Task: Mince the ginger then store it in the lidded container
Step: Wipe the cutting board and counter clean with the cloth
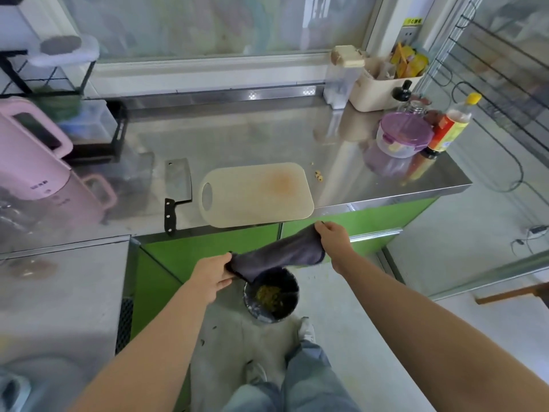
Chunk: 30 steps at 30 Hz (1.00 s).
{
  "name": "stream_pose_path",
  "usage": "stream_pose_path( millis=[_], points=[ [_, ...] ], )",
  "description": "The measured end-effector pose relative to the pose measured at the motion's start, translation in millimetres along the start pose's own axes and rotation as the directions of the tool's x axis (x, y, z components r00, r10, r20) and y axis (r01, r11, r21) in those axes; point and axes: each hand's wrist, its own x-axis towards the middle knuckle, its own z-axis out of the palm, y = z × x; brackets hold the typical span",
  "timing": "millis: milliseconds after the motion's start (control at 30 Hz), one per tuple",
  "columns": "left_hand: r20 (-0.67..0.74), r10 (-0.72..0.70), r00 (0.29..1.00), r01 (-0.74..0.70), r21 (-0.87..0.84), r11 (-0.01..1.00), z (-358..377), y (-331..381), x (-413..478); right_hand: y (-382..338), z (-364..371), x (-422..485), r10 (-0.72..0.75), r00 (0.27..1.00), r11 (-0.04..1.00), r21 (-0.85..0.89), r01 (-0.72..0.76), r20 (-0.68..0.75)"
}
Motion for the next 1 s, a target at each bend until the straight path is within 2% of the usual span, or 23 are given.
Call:
stream_pose_path(
  millis=[100, 133, 167, 200, 267, 333, 400, 467, 500, 567, 633, 667, 767, 900, 1000],
  points=[
    [0.015, 0.139, 0.99, -0.14, 0.089, 0.986, 8, -1, 1, 8, 8, -5, 0.127, 0.936, 0.991, -0.003, -0.134, 0.329],
    [-0.005, 0.2, 0.98, -0.198, 0.101, 0.975, 10, -1, 1, 10, 9, -3, 0.132, 0.932, 0.991, -0.036, -0.127, 0.338],
    [-0.058, 0.258, 0.964, -0.252, 0.103, 0.962, 9, -1, 2, 13, 9, -1, 0.115, 0.955, 0.993, -0.034, -0.11, 0.274],
    [-0.142, 0.307, 0.941, -0.291, 0.123, 0.949, 6, -1, 5, 15, 8, 3, 0.098, 0.984, 0.995, 0.0, -0.099, 0.15],
    [-0.315, 0.361, 0.877, -0.307, 0.209, 0.928, -4, -2, 12, 15, -2, 4, 0.081, 0.993, 0.993, 0.098, -0.072, -0.088],
    [-0.374, 0.382, 0.845, -0.291, 0.277, 0.916, -6, -1, 13, 13, -6, 4, -0.018, 0.995, 0.995, 0.091, 0.027, -0.099],
    [-0.296, 0.376, 0.878, -0.296, 0.281, 0.913, 0, 3, 10, 10, -3, 4, -0.127, 0.992, 0.992, -0.004, 0.127, -0.004],
    [-0.12, 0.365, 0.923, -0.32, 0.286, 0.903, 8, 4, 6, 7, 0, 0, -0.112, 0.981, 0.991, -0.051, 0.122, 0.159],
    [-0.071, 0.383, 0.921, -0.345, 0.309, 0.886, 9, 4, 4, 7, -1, 0, -0.092, 0.971, 0.99, -0.08, 0.112, 0.22],
    [-0.151, 0.482, 0.863, -0.413, 0.34, 0.845, 5, 6, 6, 7, -6, 2, -0.072, 0.98, 0.991, -0.101, 0.092, 0.187],
    [-0.278, 0.531, 0.8, -0.418, 0.377, 0.827, -4, 8, 8, 7, -13, 6, -0.067, 0.992, 0.996, -0.056, 0.073, 0.104],
    [-0.287, 0.541, 0.79, -0.412, 0.405, 0.816, -7, 10, 9, 7, -15, 8, -0.071, 0.992, 0.995, -0.056, 0.077, 0.101],
    [-0.183, 0.543, 0.819, -0.415, 0.464, 0.782, -14, 12, 15, 7, -17, 12, -0.09, 0.985, 0.982, -0.152, 0.113, 0.149],
    [0.075, 0.447, 0.891, -0.418, 0.519, 0.746, -18, 13, 12, 5, -22, 16, -0.144, 0.976, 0.944, -0.272, 0.185, 0.165],
    [0.111, 0.414, 0.903, -0.404, 0.544, 0.735, -9, 12, 11, -1, -19, 12, -0.188, 0.934, 0.905, -0.315, 0.285, 0.304]
  ],
)
